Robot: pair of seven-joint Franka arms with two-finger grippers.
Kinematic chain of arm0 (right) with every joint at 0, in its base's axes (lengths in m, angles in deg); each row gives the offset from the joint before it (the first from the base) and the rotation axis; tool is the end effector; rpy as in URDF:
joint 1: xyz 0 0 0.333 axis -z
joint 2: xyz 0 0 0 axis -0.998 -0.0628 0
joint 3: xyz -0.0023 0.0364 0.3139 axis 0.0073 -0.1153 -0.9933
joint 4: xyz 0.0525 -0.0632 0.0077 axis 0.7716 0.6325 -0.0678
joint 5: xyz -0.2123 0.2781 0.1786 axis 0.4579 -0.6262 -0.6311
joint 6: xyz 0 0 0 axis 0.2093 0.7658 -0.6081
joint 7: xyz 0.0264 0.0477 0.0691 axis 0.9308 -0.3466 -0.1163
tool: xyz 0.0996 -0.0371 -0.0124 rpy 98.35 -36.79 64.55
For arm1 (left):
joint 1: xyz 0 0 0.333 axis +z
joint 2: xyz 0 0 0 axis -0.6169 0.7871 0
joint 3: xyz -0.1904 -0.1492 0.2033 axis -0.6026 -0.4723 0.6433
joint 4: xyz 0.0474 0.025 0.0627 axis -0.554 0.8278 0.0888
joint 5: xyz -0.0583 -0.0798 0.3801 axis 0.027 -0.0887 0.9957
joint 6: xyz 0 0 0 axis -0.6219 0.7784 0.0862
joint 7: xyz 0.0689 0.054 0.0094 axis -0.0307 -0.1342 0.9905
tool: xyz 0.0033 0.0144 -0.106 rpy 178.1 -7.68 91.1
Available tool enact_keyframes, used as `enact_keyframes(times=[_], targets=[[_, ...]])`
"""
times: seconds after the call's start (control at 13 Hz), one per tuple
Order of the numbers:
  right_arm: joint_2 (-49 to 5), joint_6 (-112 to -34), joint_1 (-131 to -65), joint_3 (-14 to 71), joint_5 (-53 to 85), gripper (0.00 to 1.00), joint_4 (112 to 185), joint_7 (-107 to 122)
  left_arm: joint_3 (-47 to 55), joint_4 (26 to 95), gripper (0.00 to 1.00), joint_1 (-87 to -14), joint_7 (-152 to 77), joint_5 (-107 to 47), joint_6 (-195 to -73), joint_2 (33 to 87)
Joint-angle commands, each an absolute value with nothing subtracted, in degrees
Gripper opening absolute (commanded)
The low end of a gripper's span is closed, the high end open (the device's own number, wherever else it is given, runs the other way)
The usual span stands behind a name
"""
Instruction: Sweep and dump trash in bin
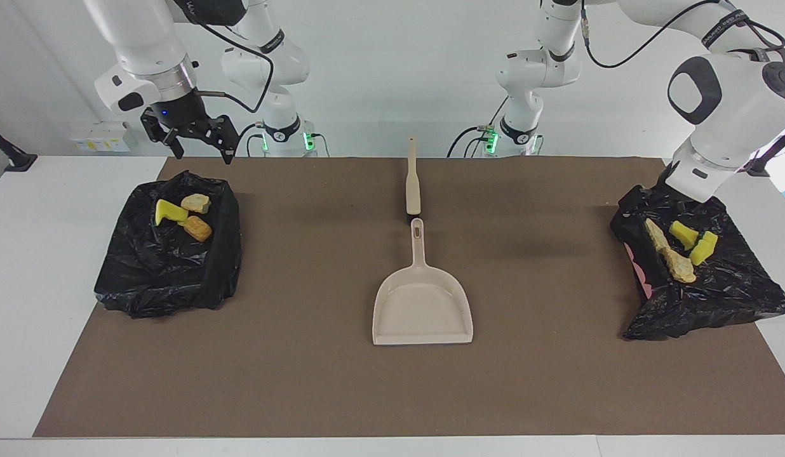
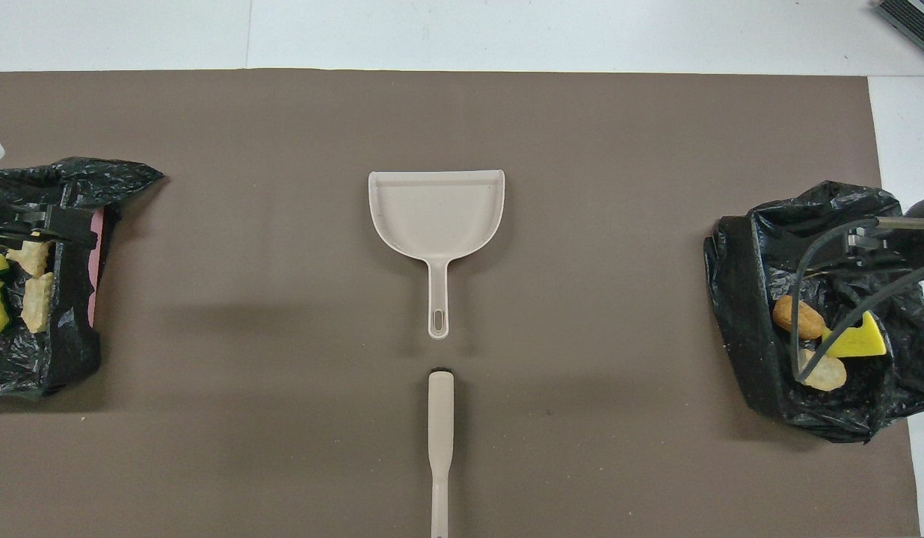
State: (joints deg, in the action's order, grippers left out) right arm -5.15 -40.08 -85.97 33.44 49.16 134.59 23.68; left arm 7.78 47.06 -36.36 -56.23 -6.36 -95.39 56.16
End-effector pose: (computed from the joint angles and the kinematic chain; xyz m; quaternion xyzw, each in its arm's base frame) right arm 0.5361 0.0144 0.6368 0.9976 -0.0579 -0.0276 0.0254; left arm 0.5928 0.0265 0.5327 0.9998 -0.0042 -0.0157 0.0131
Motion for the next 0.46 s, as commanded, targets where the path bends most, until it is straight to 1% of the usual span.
enact_keyframes(times=[0.0, 0.23, 0.39], targets=[[-3.9, -40.3, -85.3, 33.2, 49.0, 1.00, 135.9, 22.5, 6.6, 46.8, 1.00, -37.0, -53.8, -6.3, -90.9, 52.8], [-3.9, -40.3, -85.3, 33.1, 49.0, 1.00, 135.9, 22.5, 6.6, 48.4, 1.00, -37.0, -56.2, -6.0, -88.7, 49.3], [-3.9, -40.4, -85.3, 33.1, 49.0, 1.00, 135.9, 22.5, 6.5, 47.3, 1.00, -37.2, -56.5, -4.8, -86.2, 49.3]])
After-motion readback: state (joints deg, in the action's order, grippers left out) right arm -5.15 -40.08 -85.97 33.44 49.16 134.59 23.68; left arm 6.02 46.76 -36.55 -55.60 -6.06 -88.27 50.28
